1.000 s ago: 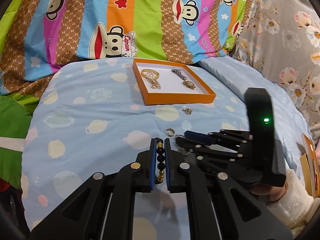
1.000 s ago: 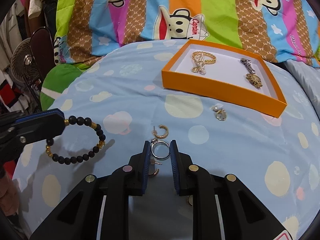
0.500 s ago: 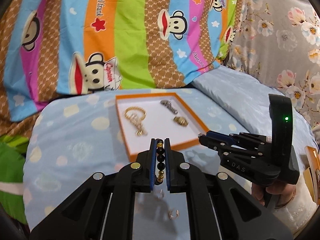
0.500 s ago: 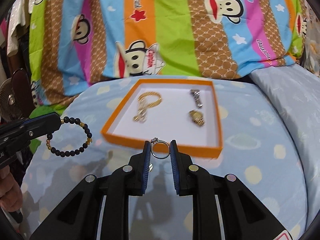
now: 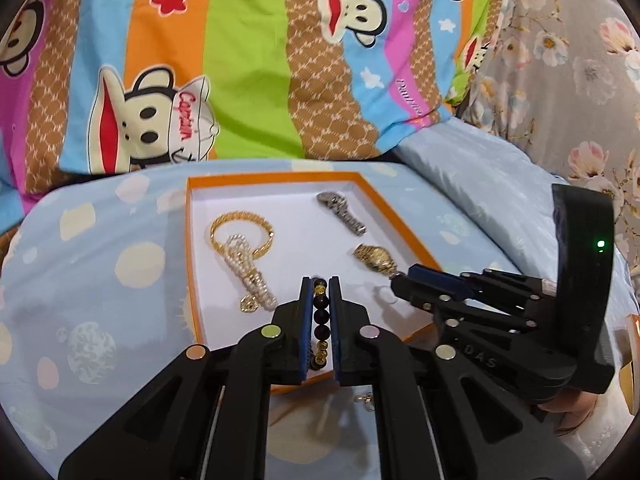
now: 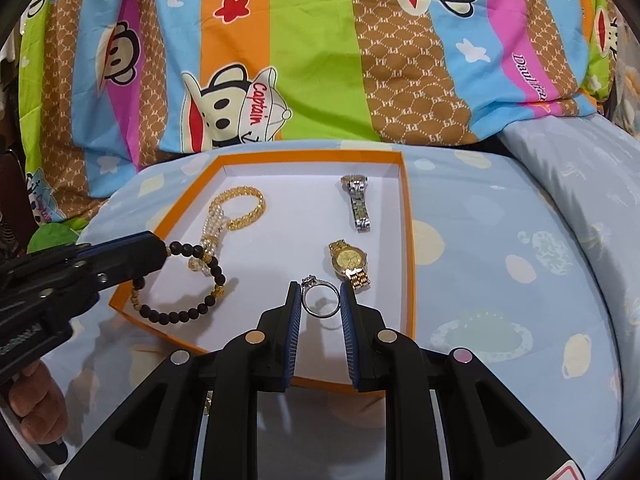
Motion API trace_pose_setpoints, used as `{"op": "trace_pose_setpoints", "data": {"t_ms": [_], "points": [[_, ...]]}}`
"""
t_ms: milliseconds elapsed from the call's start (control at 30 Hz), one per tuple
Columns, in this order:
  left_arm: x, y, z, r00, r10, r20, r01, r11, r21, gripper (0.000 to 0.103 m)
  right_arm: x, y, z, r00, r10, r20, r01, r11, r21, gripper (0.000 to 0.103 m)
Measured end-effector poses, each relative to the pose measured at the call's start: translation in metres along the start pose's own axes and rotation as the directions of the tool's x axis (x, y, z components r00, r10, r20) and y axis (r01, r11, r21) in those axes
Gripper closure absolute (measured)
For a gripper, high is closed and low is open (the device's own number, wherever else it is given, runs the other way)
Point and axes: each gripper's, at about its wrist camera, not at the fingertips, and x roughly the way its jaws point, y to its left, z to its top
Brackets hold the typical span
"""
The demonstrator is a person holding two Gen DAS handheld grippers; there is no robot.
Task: Organize jewelry
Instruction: 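Carry the bead bracelet and silver ring into the orange box and open both grippers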
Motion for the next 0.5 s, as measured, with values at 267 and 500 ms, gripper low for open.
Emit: {"op": "trace_pose_setpoints", "data": {"t_ms": [267,500], "points": [[0.010,0.012,-0.005,0.997,0.068,-0.031,-0.068,0.998,-0.009,0.096,0.009,-0.001,-0.002,1.000,-0.007,-0.020,0.007,1.000,-0.006,0.085],[0.013,0.012,-0.011,0.990,0.139,-0.034,-0.139,0.990,0.006,0.093,0.012,-0.003,-0.002,1.000,-0.002,-0.027,0.002,1.000,0.004,0.084]]}}
